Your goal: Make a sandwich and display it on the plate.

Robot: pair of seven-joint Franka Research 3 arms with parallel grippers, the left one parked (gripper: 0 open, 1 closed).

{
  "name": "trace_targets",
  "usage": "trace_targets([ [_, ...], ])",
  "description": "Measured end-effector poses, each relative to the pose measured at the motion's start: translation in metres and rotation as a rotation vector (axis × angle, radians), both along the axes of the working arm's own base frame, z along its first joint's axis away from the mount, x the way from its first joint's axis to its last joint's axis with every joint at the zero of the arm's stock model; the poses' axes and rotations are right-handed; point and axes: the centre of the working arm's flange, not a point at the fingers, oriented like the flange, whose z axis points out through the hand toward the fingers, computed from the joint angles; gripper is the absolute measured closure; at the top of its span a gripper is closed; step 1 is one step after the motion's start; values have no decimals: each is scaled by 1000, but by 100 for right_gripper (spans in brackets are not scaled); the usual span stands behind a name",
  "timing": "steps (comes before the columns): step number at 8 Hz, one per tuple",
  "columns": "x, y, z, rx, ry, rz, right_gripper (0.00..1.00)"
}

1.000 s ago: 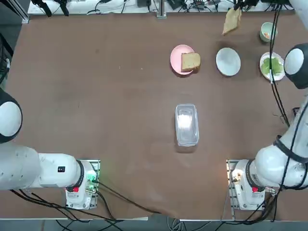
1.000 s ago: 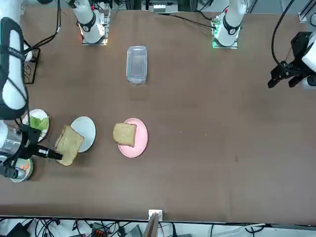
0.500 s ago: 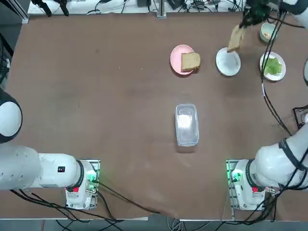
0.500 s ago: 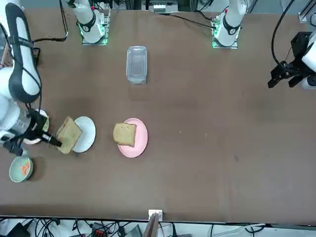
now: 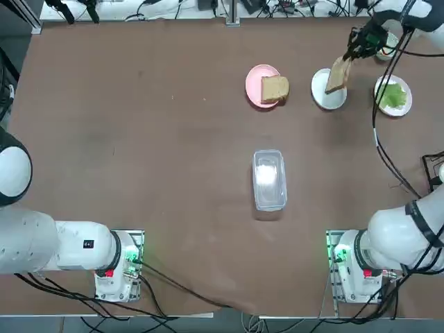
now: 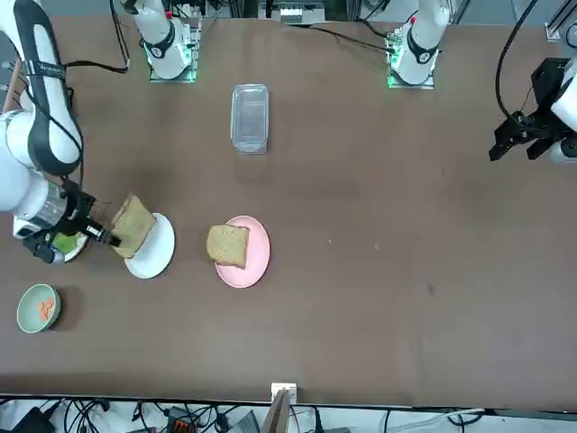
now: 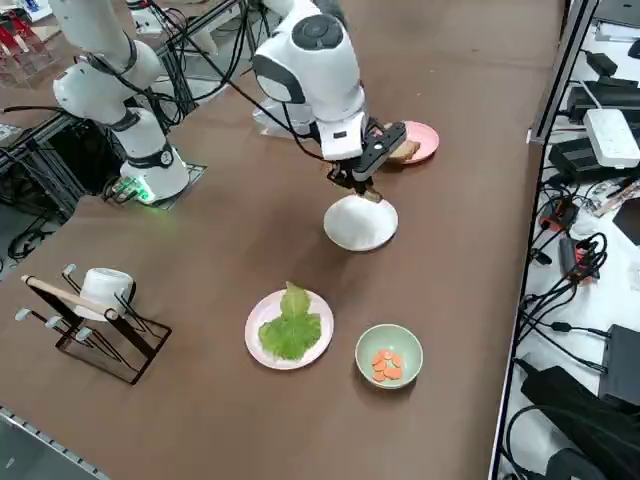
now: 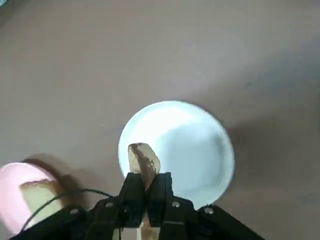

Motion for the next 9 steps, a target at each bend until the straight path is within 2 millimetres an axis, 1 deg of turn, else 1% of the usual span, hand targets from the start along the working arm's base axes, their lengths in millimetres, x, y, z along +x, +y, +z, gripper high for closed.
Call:
trace_targets([
  [2,-1,2,-12,75,11,-64,93],
  [6,8,-5,-49,161,-23,-198,93],
  [9,10,-14,-64,253,-32,-268,93],
])
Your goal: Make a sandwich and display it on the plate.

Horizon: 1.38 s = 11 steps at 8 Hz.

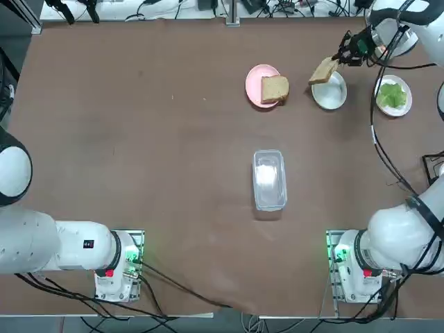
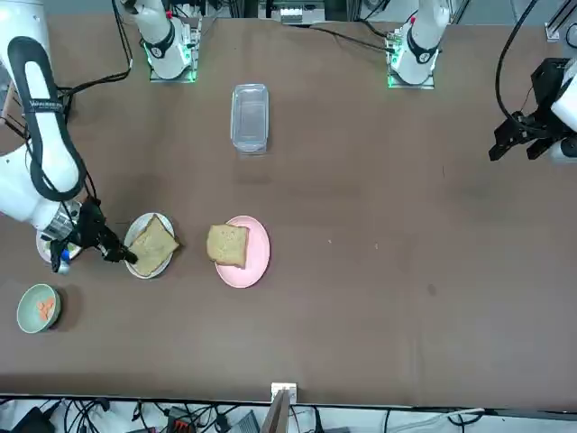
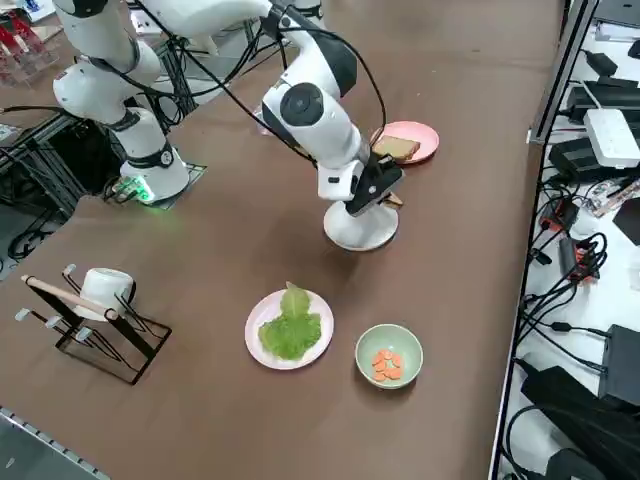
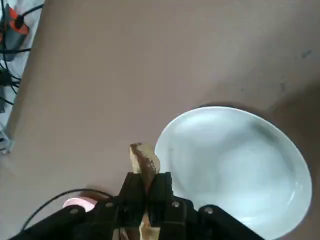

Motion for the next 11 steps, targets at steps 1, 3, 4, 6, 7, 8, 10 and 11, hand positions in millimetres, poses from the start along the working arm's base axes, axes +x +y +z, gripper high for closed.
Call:
trace_targets([
  [1,1,-3,-1,12,-6,-9,93],
  [3,3,-10,-5,18,-6,-21,93],
  [4,4,-15,-8,18,-7,-22,93],
  [6,1,-27,-22,17,-9,-6,93],
  [7,-1,-33,-29,18,-6,-4,93],
  [8,-2,-35,-33,20,-3,-4,93],
  [10,-2,-35,-34,21,-1,-4,93],
  [11,-2,-35,-34,22,0,-4,93],
])
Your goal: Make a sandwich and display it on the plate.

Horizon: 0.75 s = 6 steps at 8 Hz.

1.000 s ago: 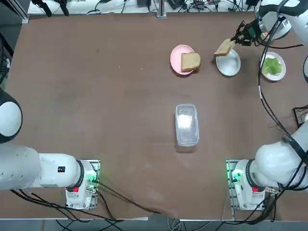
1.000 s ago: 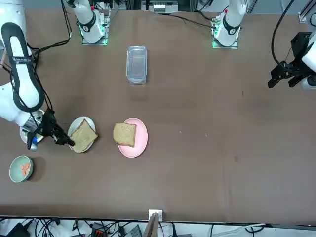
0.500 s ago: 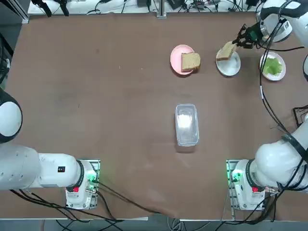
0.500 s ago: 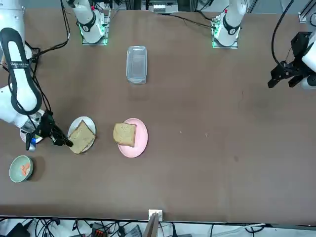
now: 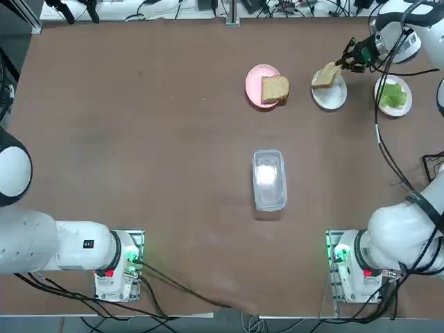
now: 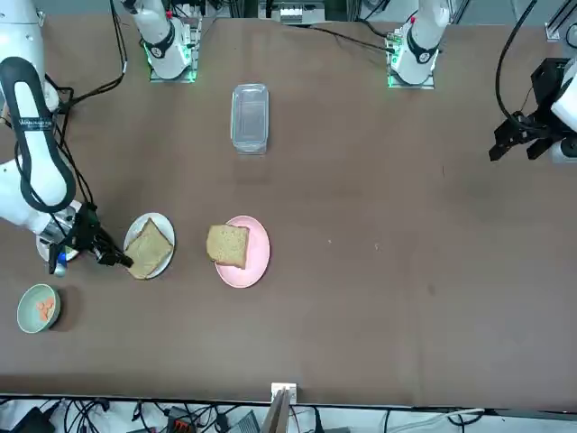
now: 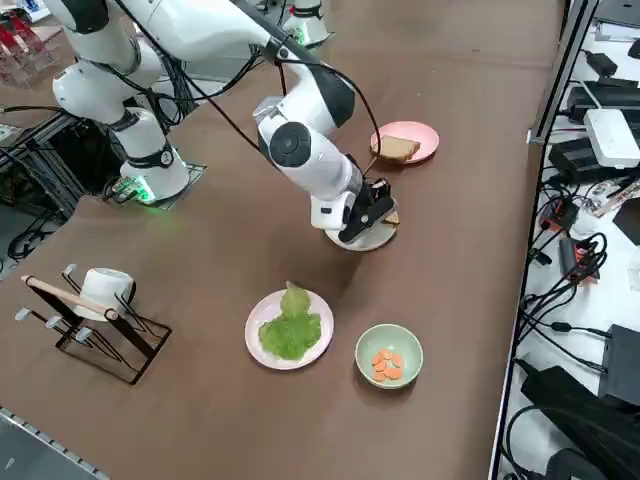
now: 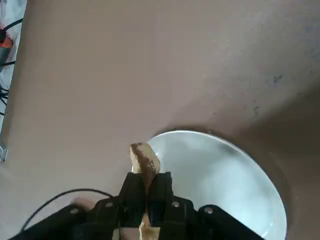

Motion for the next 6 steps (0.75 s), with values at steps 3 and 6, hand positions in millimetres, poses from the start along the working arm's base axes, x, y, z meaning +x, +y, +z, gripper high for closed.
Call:
trace_targets([
  [3,0,0,-1,-2,-4,10,86],
  [6,0,-3,-1,-7,-18,27,48],
])
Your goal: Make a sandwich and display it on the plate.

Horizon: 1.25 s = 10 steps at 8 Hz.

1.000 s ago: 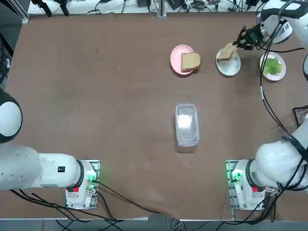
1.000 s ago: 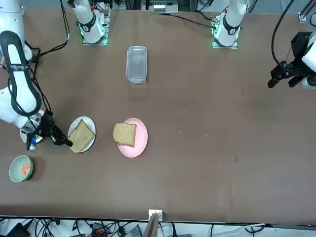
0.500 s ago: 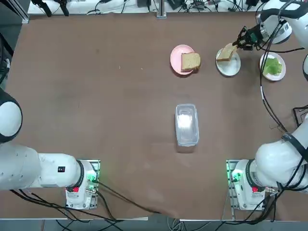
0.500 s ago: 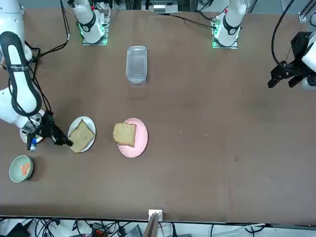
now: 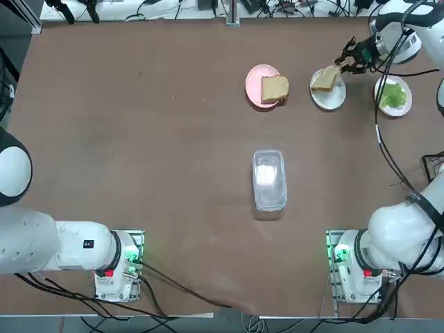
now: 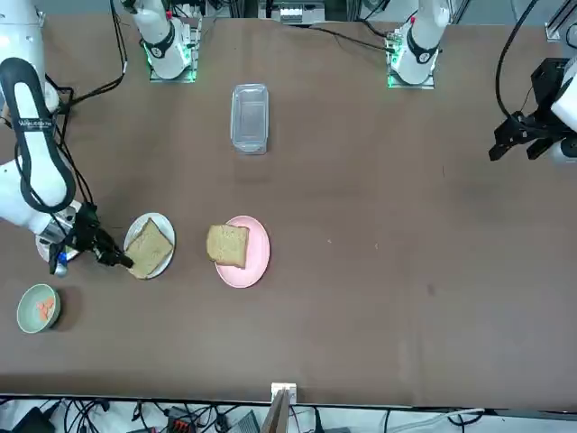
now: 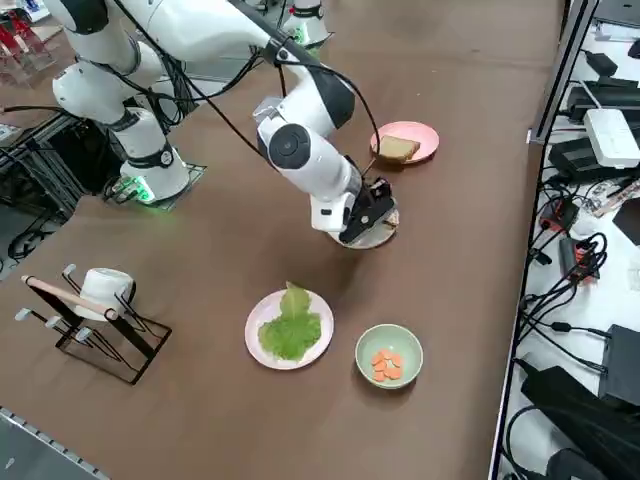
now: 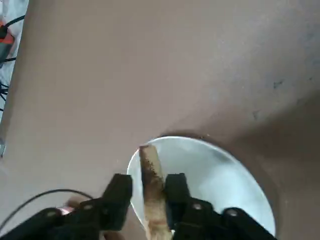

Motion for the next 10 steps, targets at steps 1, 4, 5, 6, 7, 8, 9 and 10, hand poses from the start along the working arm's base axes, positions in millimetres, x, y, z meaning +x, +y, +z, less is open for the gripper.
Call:
trace_targets([
  [1,2,-2,3,-2,-9,1,30],
  [4,7,-15,38,-18,-59,2,0],
  [5,6,-25,50,-52,-73,27,0],
  [6,8,-36,64,-118,-84,79,0],
  [7,14,-48,78,-203,-97,141,0],
  [8,22,-60,92,-294,-107,204,0],
  [9,31,-71,100,-389,-112,275,0],
  [10,41,-81,98,-478,-119,369,0],
])
